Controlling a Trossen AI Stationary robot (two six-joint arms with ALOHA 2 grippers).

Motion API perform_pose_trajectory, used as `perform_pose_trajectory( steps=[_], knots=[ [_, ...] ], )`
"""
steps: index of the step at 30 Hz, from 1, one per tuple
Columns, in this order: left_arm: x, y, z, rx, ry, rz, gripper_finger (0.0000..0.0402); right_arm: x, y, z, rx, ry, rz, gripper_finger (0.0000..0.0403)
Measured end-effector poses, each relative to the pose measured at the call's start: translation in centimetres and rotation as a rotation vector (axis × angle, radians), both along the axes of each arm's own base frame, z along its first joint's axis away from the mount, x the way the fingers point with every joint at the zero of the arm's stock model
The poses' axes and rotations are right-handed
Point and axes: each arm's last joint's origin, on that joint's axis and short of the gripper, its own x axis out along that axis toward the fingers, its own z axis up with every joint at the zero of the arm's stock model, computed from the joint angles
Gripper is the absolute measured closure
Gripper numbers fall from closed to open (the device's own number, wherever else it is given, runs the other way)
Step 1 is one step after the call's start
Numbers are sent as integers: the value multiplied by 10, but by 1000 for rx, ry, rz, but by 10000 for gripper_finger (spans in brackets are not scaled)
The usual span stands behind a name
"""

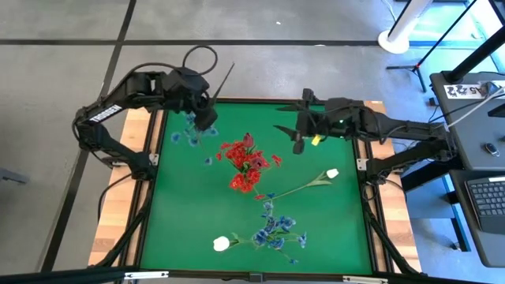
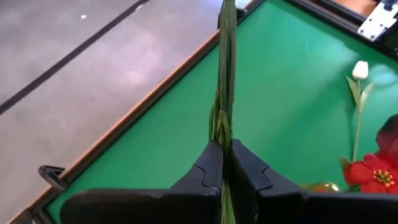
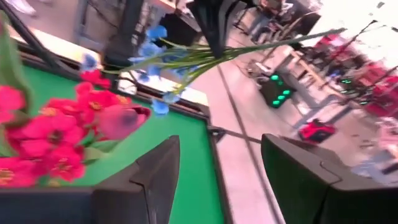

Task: Sort flowers into vase by color
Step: Put the blue flowers into the transparent vase

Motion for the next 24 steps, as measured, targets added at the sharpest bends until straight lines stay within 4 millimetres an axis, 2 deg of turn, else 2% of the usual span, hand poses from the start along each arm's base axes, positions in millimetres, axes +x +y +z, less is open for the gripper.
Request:
perform_pose_trajectory(
  steps=[8, 16, 24],
  knots=[
    [3, 9, -8, -71, 9, 100, 399, 4, -4, 4, -73, -46, -113, 178],
    [12, 7, -37, -156, 73, 151, 399, 2, -3, -8, 35, 47, -128, 178],
    [18, 1, -62, -220, 147, 123, 399, 2, 0, -16, 113, 115, -38, 178]
  ],
)
